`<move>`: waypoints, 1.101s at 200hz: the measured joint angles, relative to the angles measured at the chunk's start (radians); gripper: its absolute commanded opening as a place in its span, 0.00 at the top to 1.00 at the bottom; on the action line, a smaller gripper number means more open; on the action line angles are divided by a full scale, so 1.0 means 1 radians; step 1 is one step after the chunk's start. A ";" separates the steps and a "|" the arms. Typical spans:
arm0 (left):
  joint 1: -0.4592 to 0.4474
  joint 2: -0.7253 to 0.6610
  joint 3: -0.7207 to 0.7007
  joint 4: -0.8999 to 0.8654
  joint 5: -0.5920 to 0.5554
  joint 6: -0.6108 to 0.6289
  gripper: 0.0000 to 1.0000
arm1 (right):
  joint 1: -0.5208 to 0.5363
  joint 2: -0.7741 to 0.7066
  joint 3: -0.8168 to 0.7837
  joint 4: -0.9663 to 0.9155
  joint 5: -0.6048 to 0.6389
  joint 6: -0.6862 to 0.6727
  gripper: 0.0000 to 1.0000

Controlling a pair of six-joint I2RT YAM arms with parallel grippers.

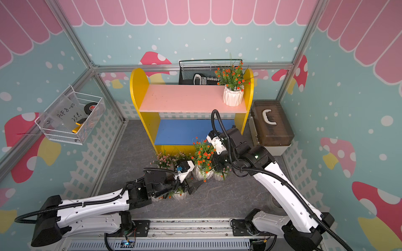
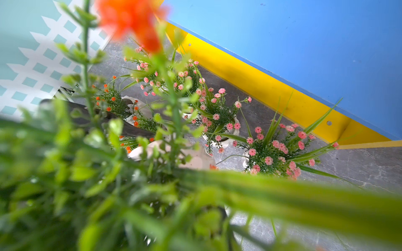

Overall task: Place the baby's breath potted plants on the rack by color
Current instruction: Pick up the baby's breath potted plant from the center of the board.

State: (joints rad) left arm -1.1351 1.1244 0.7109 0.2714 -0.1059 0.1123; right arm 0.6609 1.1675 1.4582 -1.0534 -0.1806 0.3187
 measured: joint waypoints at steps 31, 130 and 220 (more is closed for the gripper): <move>-0.001 0.047 0.031 0.013 -0.014 0.000 0.02 | 0.000 0.000 0.000 0.003 -0.014 0.000 0.98; -0.005 0.104 0.070 0.024 -0.040 0.002 0.14 | -0.001 0.000 0.000 0.013 -0.033 0.000 0.96; -0.005 0.103 0.074 -0.004 -0.059 0.003 0.29 | -0.014 -0.031 -0.004 0.051 -0.036 0.006 0.77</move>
State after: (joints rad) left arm -1.1397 1.2270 0.7849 0.2672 -0.1650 0.1158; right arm 0.6468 1.1366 1.4540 -1.0019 -0.2169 0.3244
